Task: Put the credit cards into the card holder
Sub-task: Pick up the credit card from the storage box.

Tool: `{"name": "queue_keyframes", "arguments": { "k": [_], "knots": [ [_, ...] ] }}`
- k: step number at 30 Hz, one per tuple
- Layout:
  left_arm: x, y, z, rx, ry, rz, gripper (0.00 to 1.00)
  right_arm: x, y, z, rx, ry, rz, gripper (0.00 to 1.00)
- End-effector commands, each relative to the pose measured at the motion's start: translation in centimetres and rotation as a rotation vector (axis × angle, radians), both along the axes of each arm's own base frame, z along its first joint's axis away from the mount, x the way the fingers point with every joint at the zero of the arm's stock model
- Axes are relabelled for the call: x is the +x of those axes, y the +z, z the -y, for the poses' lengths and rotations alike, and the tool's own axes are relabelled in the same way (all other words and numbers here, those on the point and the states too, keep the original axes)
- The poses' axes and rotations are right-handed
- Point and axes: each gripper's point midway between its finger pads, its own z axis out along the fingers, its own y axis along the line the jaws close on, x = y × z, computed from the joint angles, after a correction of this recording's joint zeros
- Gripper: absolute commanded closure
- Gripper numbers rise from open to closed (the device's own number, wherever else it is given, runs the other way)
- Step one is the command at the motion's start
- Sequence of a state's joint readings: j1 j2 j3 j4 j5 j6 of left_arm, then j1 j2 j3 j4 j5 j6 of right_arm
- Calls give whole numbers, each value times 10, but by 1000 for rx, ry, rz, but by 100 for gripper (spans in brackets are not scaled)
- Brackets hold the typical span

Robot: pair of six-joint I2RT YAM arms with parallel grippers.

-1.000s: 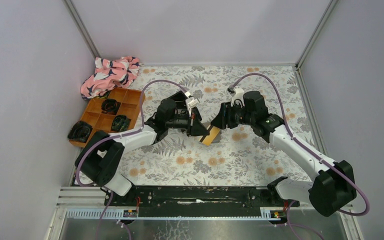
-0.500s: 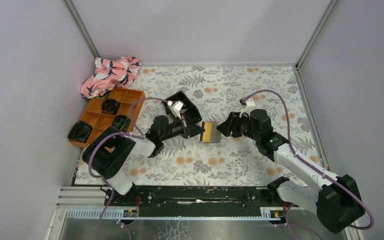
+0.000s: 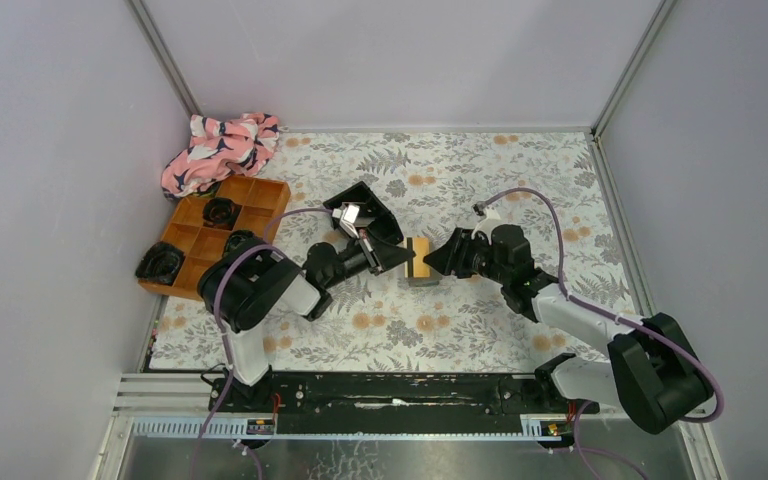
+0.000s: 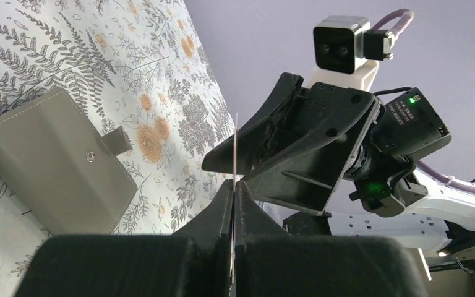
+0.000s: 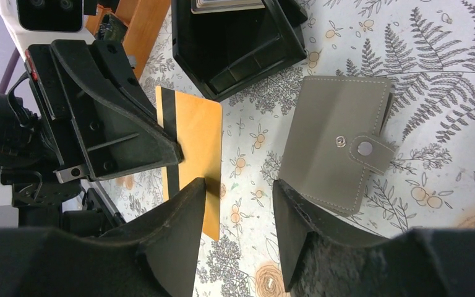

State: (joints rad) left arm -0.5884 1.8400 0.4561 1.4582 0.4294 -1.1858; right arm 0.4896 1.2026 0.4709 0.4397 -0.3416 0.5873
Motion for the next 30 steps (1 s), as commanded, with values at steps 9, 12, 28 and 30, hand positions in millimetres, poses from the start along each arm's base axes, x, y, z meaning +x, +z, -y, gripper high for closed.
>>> {"name": "queue_keyframes", "arguments": {
  "k": [9,12,28,30],
  "knots": [
    [7,22,10,-95,-21,48,100,3,16,-27,184,85,14,58],
    [8,18,12,-96,-26,33,100,0,22,-34,249,117,9,69],
    [32,-42,-29,141,201,-106,46,21,8,-7,-50,12,13,100],
    [32,-53,-32,196,222,-119,46,23,3,0,-116,-3,4,100]
  ]
}}
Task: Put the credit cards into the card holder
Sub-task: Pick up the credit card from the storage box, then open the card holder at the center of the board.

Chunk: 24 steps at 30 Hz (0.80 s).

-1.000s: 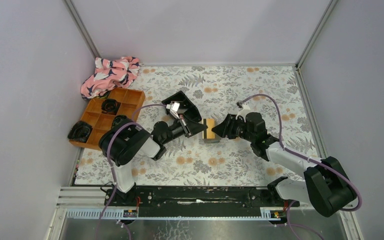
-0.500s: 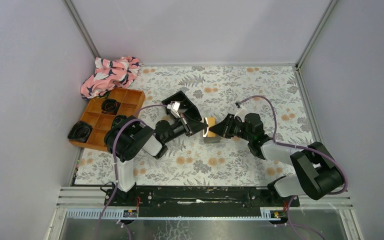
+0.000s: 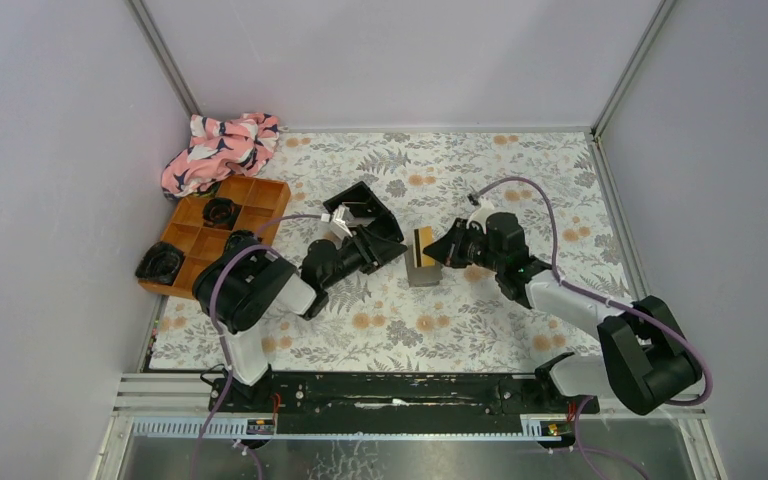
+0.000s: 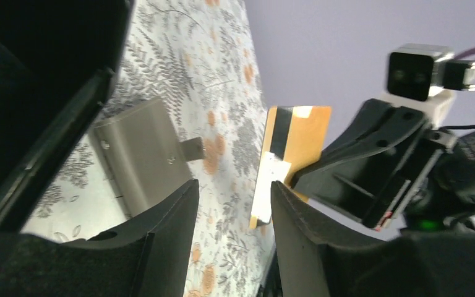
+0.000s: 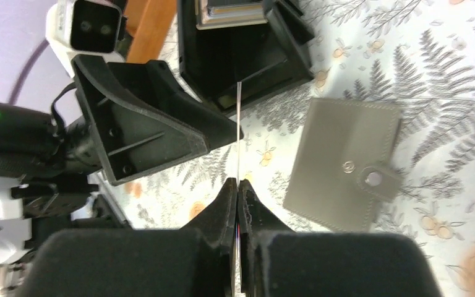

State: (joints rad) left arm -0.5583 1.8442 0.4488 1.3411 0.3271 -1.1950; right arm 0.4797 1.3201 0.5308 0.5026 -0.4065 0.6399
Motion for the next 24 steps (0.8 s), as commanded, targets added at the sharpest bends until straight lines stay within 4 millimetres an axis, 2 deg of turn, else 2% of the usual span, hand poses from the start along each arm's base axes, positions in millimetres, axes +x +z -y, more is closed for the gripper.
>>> {"name": "queue_keyframes", "arguments": {
  "k": [1,4,10,17,24],
  "knots": [
    [9,-26,-15,158,85,-12,46,13,0,19,-203,-34,45,100],
    [9,-34,-12,232,86,-12,47,15,-10,26,-299,-35,-7,100],
    [9,-50,-5,429,91,5,49,17,-22,27,-373,-21,-67,100],
    [10,-57,3,550,75,15,51,18,-36,21,-449,5,-109,100],
    [13,-72,4,672,57,-3,51,23,-47,26,-518,-3,-147,100]
  ]
}}
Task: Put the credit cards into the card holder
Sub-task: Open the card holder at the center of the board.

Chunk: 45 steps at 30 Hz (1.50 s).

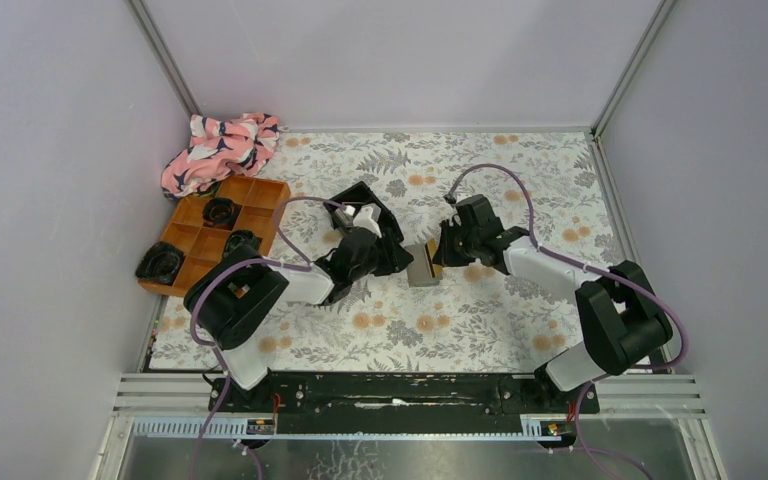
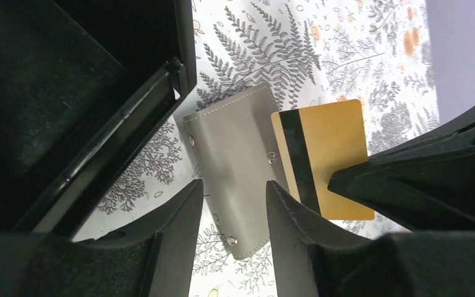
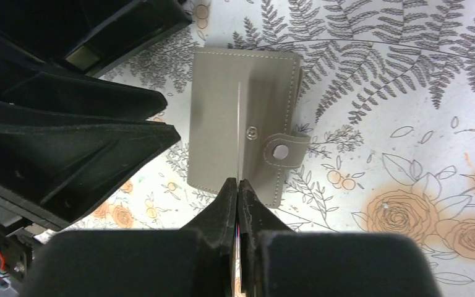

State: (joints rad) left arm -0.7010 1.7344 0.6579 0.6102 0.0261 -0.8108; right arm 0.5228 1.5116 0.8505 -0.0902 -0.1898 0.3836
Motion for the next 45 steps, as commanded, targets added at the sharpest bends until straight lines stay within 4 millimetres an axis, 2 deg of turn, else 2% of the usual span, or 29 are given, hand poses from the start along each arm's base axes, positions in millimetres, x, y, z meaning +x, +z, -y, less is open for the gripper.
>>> {"name": "queue_keyframes", "arguments": {
  "k": [1,14,24,33,45],
  "knots": [
    [5,-13,-6,128,3,1,51,13,9,2,-55,-4,31,100],
    [5,-30,-3,213,-21,-43,51,20,11,17,-147,-34,40,100],
    [5,-33,-5,246,-22,-51,52,20,1,33,-171,-58,22,100],
    [5,-35,-5,248,-19,-55,53,21,-10,33,-136,-71,-6,100],
    [3,-39,-5,250,-25,-62,53,21,-22,23,-7,-79,-52,100]
  ]
}}
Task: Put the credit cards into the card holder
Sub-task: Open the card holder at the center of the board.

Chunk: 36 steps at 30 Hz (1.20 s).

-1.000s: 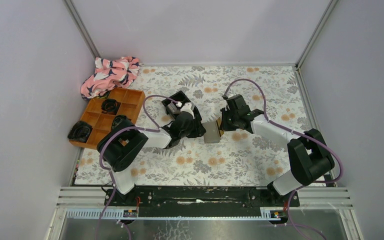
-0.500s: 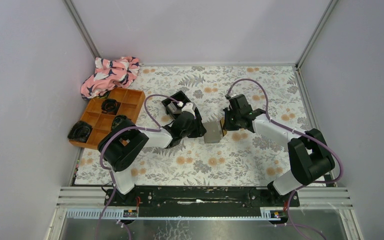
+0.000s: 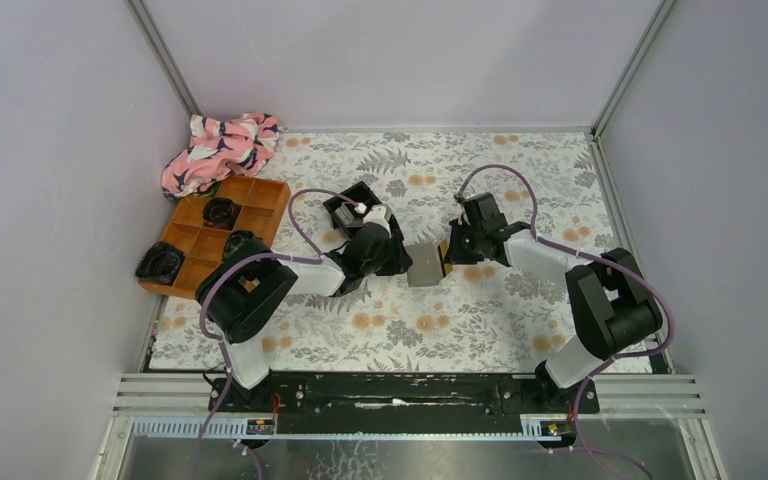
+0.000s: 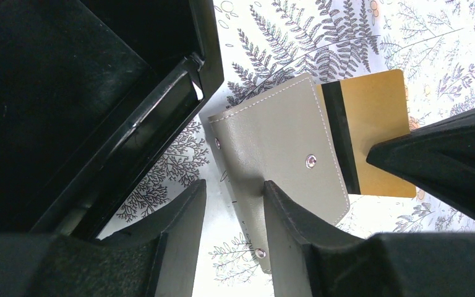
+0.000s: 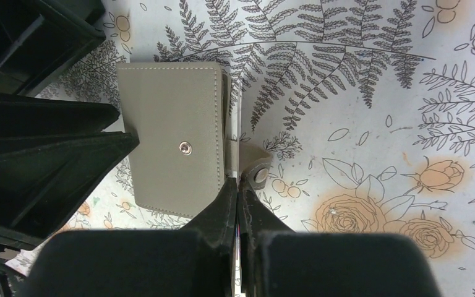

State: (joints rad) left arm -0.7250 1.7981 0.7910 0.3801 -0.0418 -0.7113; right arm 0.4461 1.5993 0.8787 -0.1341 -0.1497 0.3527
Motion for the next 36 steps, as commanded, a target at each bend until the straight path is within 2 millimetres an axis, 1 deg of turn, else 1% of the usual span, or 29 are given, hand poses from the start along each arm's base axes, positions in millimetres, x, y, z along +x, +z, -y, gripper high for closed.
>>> {"name": "queue_keyframes", "arguments": {
  "k": [1,8,15,22,30,36],
  "knots": [
    [-3,-14,-4,54,-7,-20,53,6,6,-10,94,-6,16,100],
    [-4,-16,-5,55,-4,-26,54,4,9,-13,193,-26,4,100],
    [-6,-21,-7,60,1,-32,56,0,10,-10,270,-54,-2,100],
    [-9,-27,-10,59,8,-41,57,0,17,-12,350,-67,-2,100],
    [-10,-29,-13,62,19,-45,61,-2,22,-10,386,-73,12,100],
    [-10,-30,-14,62,27,-46,61,-2,26,-7,387,-75,22,100]
  ]
}}
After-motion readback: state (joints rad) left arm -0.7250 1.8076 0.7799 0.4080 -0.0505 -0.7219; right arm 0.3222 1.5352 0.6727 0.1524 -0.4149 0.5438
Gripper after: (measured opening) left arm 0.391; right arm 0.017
